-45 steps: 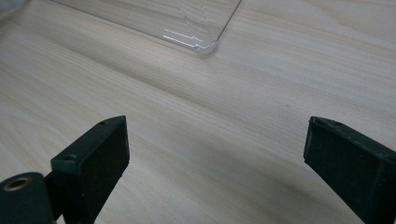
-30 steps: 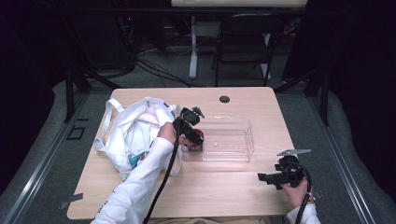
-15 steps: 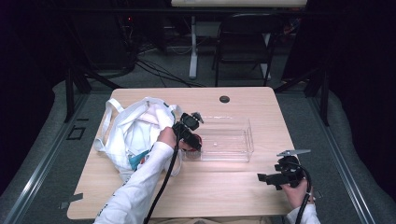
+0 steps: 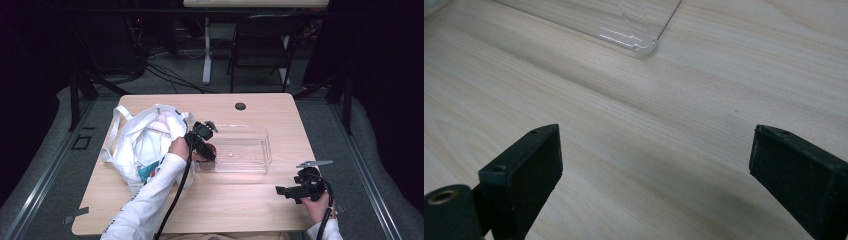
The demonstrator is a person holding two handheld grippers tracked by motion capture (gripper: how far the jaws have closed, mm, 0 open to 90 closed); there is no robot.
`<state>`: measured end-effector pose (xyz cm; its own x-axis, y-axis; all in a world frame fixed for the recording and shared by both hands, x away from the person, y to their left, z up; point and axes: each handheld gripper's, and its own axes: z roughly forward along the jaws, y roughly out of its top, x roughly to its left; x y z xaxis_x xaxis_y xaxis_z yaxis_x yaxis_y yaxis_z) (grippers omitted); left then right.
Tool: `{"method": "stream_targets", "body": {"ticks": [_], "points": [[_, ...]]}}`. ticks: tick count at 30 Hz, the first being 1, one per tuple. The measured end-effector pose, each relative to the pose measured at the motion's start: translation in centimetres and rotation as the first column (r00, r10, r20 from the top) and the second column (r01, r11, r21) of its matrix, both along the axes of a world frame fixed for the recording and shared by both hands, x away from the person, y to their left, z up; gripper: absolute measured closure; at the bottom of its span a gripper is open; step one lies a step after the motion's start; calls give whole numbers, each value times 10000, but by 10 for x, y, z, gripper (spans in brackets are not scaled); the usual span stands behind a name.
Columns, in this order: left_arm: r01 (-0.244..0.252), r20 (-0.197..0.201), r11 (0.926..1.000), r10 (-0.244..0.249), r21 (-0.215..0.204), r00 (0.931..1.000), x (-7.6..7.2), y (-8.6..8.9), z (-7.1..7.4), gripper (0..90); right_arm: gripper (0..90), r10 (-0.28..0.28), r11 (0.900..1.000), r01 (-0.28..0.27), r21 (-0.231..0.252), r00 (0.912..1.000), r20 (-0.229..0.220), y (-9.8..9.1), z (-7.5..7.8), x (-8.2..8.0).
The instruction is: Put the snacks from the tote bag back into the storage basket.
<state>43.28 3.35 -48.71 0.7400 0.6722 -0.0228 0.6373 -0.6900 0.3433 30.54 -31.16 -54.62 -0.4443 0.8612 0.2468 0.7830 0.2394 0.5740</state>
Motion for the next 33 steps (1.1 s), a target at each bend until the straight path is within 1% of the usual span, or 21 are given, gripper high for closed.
{"method": "stream_targets", "body": {"ticks": [1, 2, 7, 14, 15, 17, 18, 19, 21, 22, 23, 24, 25, 26, 33], "points": [[30, 57, 9999, -31, 102, 10000, 0, -1, 1, 264, 66, 0, 10000, 0, -13, 10000, -6, 0, 0, 0], [-33, 140, 10000, 33, 48, 9999, -1, -1, 1, 259, 66, -6, 10000, 6, 3, 10000, 5, 0, 0, 0], [-170, 254, 9998, 173, -127, 9995, 2, 0, 7, 208, 66, -12, 10000, 12, 11, 10000, 11, 0, 0, 0], [-101, 514, 9994, 119, -339, 9986, 0, 4, 23, 152, 66, -17, 10000, 17, 32, 10000, 24, 0, 0, 0], [-73, 629, 9994, 94, -345, 9980, -1, 5, 26, 145, 66, -17, 10000, 17, 26, 10000, 26, 0, 0, 0], [-31, 662, 9993, 56, -383, 9978, -2, 8, 31, 133, 66, -19, 10000, 19, 25, 10000, 24, -1, 0, 0], [41, 724, 9994, -17, -329, 9974, -3, 10, 34, 125, 66, -71, 10000, 71, 14, 10000, 39, 0, 0, 0], [19, 779, 9992, 12, -404, 9970, -4, 12, 36, 115, 66, -72, 10000, 72, 19, 10000, 41, 0, 0, 0], [87, 833, 9992, -53, -399, 9965, -7, 16, 42, 102, 66, -49, 10000, 49, 35, 10000, 39, -1, 0, 0], [60, 920, 9990, -20, -434, 9958, -8, 19, 45, 98, 66, -8, 10000, 8, 20, 10000, 24, -1, 1, 0], [60, 1008, 9992, -20, -395, 9949, -10, 21, 48, 96, 66, -193, 9998, 192, 76, 9998, 108, 0, 0, -1], [48, 1065, 9989, 2, -464, 9943, -11, 24, 51, 95, 66, -105, 9999, 105, 3, 9999, 61, 0, 0, -1], [43, 1166, 9989, 11, -461, 9932, -13, 27, 54, 93, 66, -187, 9998, 186, 62, 9998, 103, 0, 0, -1], [59, 1224, 9991, -7, -423, 9925, -15, 30, 57, 91, 66, -63, 10000, 63, 19, 10000, 47, 0, 0, 0], [-151, 1737, 9989, 227, -452, 9845, -30, 53, 72, 89, 66, -69, 10000, 69, 14, 10000, 51, 0, 1, 0]]}}
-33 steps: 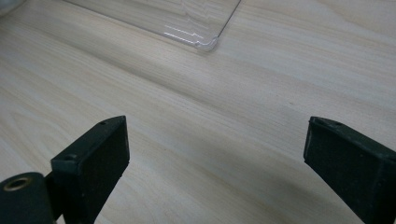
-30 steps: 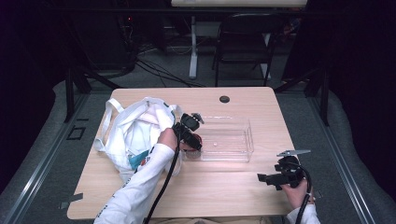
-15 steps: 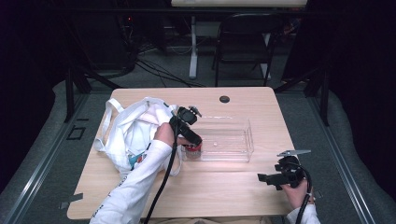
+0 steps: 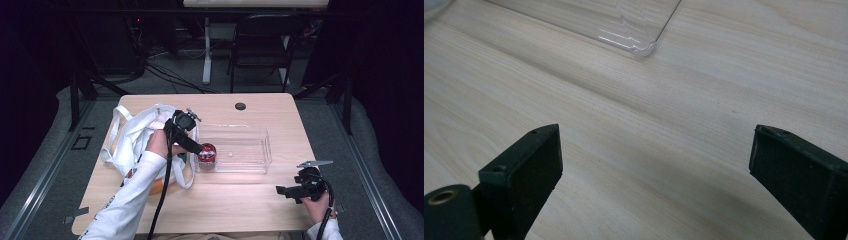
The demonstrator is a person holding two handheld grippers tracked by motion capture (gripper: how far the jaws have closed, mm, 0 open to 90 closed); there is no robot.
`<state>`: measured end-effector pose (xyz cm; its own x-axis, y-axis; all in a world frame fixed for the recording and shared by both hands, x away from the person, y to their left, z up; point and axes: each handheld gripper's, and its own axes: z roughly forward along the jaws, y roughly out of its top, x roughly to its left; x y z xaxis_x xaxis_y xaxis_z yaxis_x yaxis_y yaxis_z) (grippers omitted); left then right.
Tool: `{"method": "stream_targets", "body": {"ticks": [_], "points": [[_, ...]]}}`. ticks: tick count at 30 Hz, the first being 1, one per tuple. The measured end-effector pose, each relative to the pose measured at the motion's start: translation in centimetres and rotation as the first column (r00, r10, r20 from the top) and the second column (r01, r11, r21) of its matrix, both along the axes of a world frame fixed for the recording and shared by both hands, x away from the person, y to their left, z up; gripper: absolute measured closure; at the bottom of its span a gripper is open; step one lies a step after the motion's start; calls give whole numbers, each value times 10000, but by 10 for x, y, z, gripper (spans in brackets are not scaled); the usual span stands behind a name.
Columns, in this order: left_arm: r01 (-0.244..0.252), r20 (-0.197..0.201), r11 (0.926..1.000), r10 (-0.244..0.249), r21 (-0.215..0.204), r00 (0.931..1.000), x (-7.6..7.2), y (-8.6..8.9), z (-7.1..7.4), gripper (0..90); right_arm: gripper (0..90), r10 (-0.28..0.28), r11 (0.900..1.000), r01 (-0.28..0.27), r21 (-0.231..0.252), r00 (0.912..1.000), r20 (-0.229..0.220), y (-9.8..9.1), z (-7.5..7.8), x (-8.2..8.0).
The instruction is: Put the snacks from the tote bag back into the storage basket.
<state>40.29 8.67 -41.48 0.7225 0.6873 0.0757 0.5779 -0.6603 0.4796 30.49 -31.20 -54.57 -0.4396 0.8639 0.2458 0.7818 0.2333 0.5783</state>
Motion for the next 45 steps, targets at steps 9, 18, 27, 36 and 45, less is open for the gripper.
{"method": "stream_targets", "body": {"ticks": [9, 18, 27, 36, 45], "points": [[-389, 703, 9992, 388, -5, 9968, -20, 35, 20, 90, 66, -22, 10000, 22, 25, 10000, 0, 0, 0, 0], [-908, 1138, 9958, 888, 127, 9895, -49, 73, 19, 91, 66, -46, 10000, 46, 16, 10000, 3, 0, 0, 0], [-1531, 1035, 9877, 1556, -321, 9824, -82, 110, -3, 90, 68, 9, 10000, -9, -21, 10000, -56, 0, 0, 0], [-2043, 941, 9756, 2115, -808, 9728, -112, 134, -36, 91, 71, 42, 10000, -42, -50, 10000, -67, 2, -1, 0], [-2684, 1043, 9496, 2869, -1617, 9523, -132, 147, -72, 86, 72, 23, 10000, -23, -61, 10000, -36, 3, -3, 1]]}}
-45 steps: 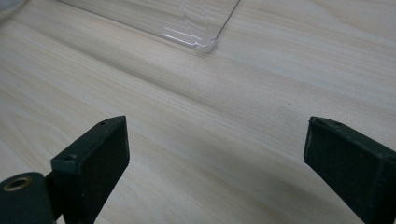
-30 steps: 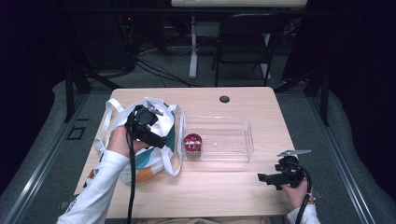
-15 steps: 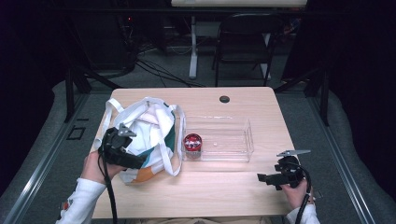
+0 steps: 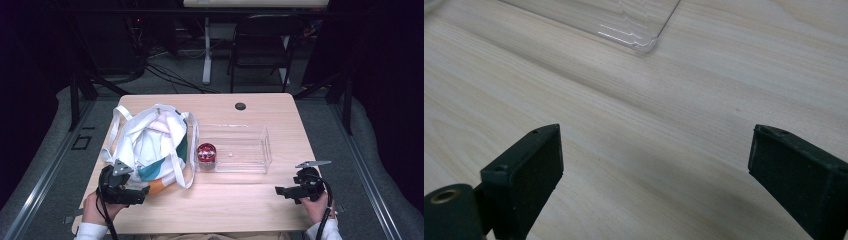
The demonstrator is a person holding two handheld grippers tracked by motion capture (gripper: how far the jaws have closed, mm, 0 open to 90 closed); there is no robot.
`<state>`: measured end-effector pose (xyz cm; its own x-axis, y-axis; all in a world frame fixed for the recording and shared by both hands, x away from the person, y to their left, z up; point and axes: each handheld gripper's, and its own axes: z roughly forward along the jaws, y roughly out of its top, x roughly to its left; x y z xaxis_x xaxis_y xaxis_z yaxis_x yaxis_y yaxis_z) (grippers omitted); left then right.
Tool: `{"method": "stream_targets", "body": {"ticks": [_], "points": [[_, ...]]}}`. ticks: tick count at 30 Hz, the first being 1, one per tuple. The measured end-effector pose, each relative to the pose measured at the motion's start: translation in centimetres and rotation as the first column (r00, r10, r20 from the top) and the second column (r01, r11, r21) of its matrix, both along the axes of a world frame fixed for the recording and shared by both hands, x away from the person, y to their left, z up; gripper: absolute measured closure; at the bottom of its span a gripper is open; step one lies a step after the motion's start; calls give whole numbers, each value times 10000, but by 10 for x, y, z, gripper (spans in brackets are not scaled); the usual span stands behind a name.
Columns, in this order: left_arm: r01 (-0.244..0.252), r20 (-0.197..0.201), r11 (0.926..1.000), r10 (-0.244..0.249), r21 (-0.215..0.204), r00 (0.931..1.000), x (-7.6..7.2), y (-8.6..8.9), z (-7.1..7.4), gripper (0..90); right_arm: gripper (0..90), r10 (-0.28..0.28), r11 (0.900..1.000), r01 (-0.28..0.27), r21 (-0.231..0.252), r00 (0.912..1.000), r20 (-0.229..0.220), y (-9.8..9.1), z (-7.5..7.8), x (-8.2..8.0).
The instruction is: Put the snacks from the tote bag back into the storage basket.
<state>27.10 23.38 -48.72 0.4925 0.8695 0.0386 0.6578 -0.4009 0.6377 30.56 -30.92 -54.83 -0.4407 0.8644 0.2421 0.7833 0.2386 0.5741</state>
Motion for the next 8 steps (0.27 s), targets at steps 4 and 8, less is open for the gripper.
{"method": "stream_targets", "body": {"ticks": [4, 8], "points": [[-15, 210, 9998, 20, -214, 9998, -2, 3, -8, 83, 69, 103, 9999, -103, -29, 9999, 131, 2, 1, -1], [-284, 273, 9977, 301, -622, 9992, 0, 15, -14, 69, 56, 120, 9997, -119, -211, 9999, 54, 2, -2, 1]]}}
